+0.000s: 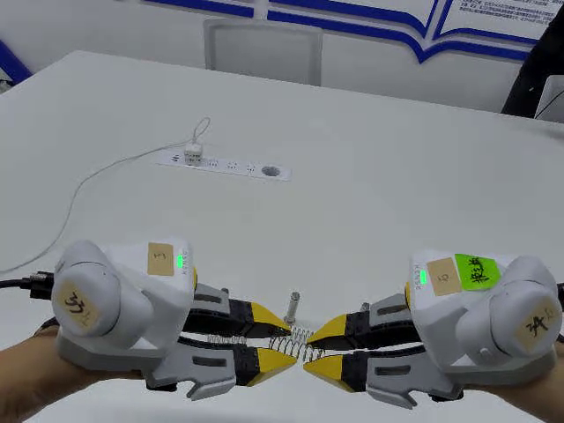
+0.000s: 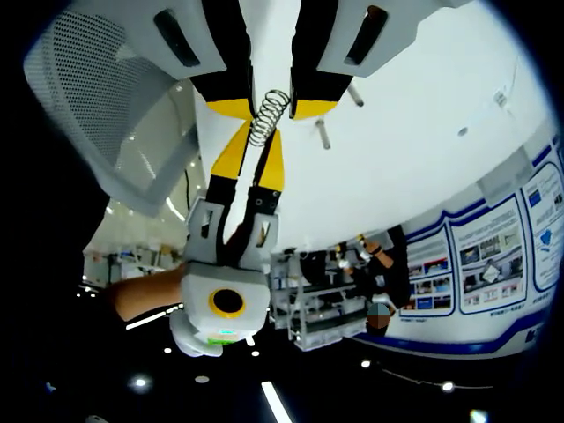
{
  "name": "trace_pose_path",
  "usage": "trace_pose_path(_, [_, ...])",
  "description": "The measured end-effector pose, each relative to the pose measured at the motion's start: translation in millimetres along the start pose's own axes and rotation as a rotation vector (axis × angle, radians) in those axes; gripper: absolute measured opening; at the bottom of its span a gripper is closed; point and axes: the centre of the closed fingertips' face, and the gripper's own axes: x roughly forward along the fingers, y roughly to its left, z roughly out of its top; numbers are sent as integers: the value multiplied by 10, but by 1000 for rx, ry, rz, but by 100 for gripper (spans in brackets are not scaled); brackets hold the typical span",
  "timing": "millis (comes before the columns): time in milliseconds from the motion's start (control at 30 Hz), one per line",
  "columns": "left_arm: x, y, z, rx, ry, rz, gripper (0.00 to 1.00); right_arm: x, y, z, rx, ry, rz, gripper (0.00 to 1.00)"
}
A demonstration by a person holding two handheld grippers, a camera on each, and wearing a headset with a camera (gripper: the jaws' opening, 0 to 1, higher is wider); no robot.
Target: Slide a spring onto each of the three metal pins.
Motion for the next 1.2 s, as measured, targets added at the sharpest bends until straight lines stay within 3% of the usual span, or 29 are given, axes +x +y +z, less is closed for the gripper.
trace_pose_path(133, [3,0,-3,25,7,-6,15,2,-3,5,-9,6,6,10])
trace_pose_path(233, [-2,6,-2,69,9,-3,14,5,-12,13,-24,11,11,10])
trace_pose_path(300, [-8,23,26,128,-3,9,13,3,-29,25,-32,10,7,10])
trace_pose_path(500, [-9,19,28,177,-1,14,10,-8,-84,31,-78,27,2,11])
trace_pose_path(900, [-27,66,88,142,-43,26,10,-47,-157,91,-77,9,10,13])
trace_pose_path(1100, [-65,119,136,133,-63,36,10,-24,-201,-9,-56,32,1,16])
trace_pose_path(1200, [-76,111,172,126,-77,29,10,-32,-216,19,-29,0,-1,13])
